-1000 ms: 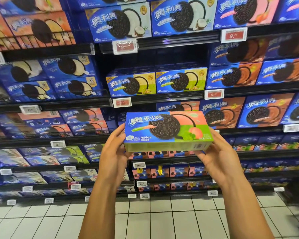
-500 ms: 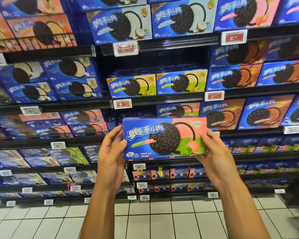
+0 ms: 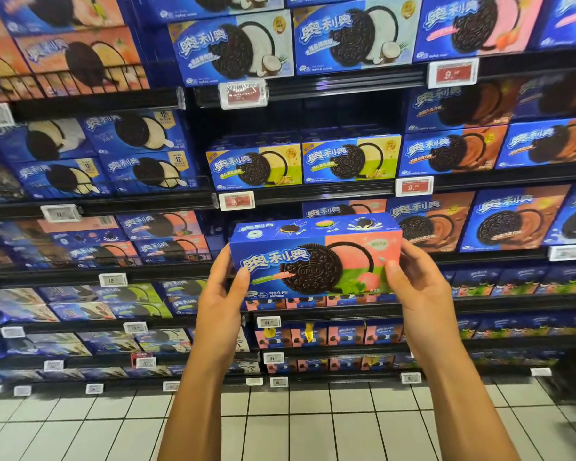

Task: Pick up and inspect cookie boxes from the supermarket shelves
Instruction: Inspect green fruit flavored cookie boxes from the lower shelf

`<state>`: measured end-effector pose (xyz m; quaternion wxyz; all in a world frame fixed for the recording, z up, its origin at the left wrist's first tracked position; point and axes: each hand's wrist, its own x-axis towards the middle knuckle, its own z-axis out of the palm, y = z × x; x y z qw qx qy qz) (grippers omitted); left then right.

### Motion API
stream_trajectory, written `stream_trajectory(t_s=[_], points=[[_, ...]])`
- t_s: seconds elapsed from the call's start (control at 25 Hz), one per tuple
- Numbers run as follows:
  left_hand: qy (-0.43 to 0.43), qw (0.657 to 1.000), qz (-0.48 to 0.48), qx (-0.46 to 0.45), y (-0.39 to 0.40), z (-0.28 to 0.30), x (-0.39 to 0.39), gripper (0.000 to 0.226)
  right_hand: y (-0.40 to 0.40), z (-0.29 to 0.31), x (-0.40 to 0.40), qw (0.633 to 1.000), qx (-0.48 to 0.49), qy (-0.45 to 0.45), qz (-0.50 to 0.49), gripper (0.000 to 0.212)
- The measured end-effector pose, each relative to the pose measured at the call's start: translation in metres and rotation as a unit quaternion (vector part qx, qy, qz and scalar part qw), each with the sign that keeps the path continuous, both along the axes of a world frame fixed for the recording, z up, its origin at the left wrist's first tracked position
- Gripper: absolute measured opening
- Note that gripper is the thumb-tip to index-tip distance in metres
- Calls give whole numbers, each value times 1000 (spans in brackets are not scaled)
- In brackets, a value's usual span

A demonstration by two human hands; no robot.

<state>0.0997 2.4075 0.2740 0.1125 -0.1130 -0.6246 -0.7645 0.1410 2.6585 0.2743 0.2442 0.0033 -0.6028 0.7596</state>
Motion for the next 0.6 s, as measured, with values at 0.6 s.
stream_trajectory(t_s=[0.6], points=[[62, 997, 45, 14, 2, 13, 1, 66, -4, 6, -1, 998, 35, 33, -33, 49]])
